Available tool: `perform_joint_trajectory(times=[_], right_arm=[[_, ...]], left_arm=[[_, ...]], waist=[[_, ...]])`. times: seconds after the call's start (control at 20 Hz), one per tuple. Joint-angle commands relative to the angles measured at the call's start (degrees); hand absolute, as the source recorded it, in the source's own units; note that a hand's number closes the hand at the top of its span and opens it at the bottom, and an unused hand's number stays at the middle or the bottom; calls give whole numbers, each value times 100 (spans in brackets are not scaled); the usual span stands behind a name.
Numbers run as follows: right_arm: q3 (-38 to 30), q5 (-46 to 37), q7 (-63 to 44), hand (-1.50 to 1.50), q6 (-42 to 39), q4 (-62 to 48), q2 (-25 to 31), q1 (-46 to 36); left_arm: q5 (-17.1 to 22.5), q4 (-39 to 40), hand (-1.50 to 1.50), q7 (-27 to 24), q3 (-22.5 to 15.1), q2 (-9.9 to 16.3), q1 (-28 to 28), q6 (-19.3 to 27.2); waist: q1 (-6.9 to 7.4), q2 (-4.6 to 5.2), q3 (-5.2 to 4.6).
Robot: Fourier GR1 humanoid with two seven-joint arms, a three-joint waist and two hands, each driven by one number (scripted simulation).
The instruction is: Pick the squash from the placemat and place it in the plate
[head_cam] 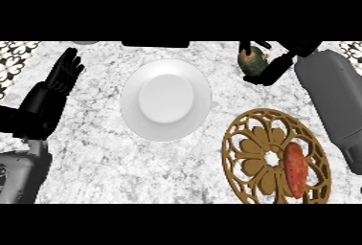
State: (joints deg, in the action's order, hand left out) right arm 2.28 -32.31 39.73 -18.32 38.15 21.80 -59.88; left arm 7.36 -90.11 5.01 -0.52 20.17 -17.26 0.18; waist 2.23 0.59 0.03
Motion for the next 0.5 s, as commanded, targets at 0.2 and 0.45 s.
perform_joint_trajectory(times=[0.2, 0.45], right_arm=[[97, -96, -857, 150, 51, -538, -1250, -835], [104, -195, -1084, 150, 411, -1004, -1935, -1024]], left_arm=[[34, -433, 0, 174, 92, -9, 368, -81], [-193, -586, 0, 85, 7, -127, 502, 22]], waist=[[-45, -45, -5], [-31, -35, -4]])
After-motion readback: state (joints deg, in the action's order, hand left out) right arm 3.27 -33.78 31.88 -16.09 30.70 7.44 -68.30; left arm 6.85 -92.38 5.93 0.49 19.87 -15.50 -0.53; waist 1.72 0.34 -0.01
